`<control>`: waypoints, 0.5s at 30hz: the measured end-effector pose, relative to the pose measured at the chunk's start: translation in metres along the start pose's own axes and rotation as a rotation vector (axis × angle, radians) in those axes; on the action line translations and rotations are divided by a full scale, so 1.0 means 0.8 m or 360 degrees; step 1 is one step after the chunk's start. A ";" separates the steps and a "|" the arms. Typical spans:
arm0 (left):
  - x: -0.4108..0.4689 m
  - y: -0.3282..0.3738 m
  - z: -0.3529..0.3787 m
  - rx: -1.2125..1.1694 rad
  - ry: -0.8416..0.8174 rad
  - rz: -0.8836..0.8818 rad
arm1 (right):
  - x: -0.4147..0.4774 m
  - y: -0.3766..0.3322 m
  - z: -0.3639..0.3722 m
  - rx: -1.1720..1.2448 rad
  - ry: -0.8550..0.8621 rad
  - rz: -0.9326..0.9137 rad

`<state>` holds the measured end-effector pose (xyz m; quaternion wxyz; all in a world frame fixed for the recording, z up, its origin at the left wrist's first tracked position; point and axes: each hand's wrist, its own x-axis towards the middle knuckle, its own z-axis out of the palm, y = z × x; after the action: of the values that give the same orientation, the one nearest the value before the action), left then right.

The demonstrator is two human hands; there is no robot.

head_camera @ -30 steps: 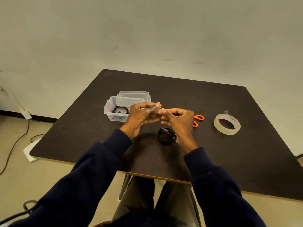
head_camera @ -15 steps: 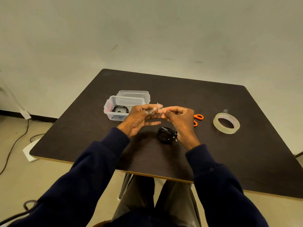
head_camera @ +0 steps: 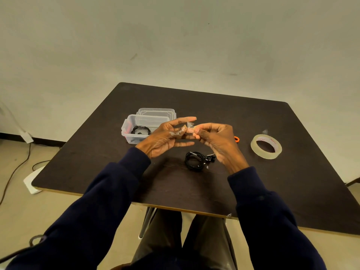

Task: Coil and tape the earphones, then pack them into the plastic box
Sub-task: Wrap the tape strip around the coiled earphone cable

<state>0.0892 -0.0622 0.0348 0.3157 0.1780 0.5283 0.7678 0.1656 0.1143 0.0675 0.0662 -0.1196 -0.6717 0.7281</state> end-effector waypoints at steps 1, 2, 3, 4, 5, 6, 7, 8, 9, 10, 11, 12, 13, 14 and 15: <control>0.000 -0.001 0.001 -0.0004 -0.0003 0.0009 | 0.000 -0.001 -0.001 -0.0001 -0.0017 0.0002; 0.001 -0.002 0.002 -0.0015 -0.0003 0.0016 | 0.001 -0.003 -0.003 -0.0012 -0.0032 -0.0001; 0.002 -0.003 0.002 -0.0030 -0.0002 0.0023 | 0.001 -0.004 -0.004 -0.0029 -0.0047 -0.0006; 0.002 -0.004 0.003 -0.0042 0.0003 0.0029 | 0.001 -0.006 -0.006 -0.0045 -0.0062 -0.0008; 0.002 -0.005 0.004 -0.0052 0.0006 0.0035 | 0.002 -0.007 -0.007 -0.0052 -0.0075 -0.0004; 0.003 -0.005 0.004 -0.0057 0.0009 0.0040 | 0.002 -0.008 -0.009 -0.0053 -0.0090 0.0007; 0.003 -0.005 0.005 -0.0056 0.0014 0.0045 | 0.002 -0.010 -0.011 -0.0050 -0.0106 0.0023; 0.003 -0.006 0.005 -0.0048 0.0024 0.0052 | 0.001 -0.011 -0.012 -0.0041 -0.0124 0.0042; 0.004 -0.006 0.005 -0.0031 0.0036 0.0064 | 0.001 -0.012 -0.013 -0.0022 -0.0139 0.0061; 0.004 -0.006 0.006 -0.0006 0.0052 0.0078 | 0.001 -0.013 -0.013 0.0007 -0.0144 0.0078; 0.005 -0.006 0.007 0.0025 0.0072 0.0095 | 0.001 -0.013 -0.012 0.0039 -0.0142 0.0090; 0.005 -0.007 0.008 0.0056 0.0097 0.0112 | 0.001 -0.013 -0.012 0.0059 -0.0134 0.0097; 0.005 -0.007 0.009 0.0088 0.0125 0.0129 | 0.001 -0.013 -0.011 0.0057 -0.0122 0.0100; 0.005 -0.008 0.010 0.0121 0.0148 0.0147 | 0.001 -0.013 -0.010 0.0039 -0.0111 0.0101; 0.006 -0.008 0.011 0.0153 0.0166 0.0164 | 0.002 -0.012 -0.011 0.0019 -0.0104 0.0103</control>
<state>0.0933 -0.0515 0.0317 0.2387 0.1797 0.5704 0.7651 0.1661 0.1237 0.0767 0.0213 -0.1170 -0.6649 0.7374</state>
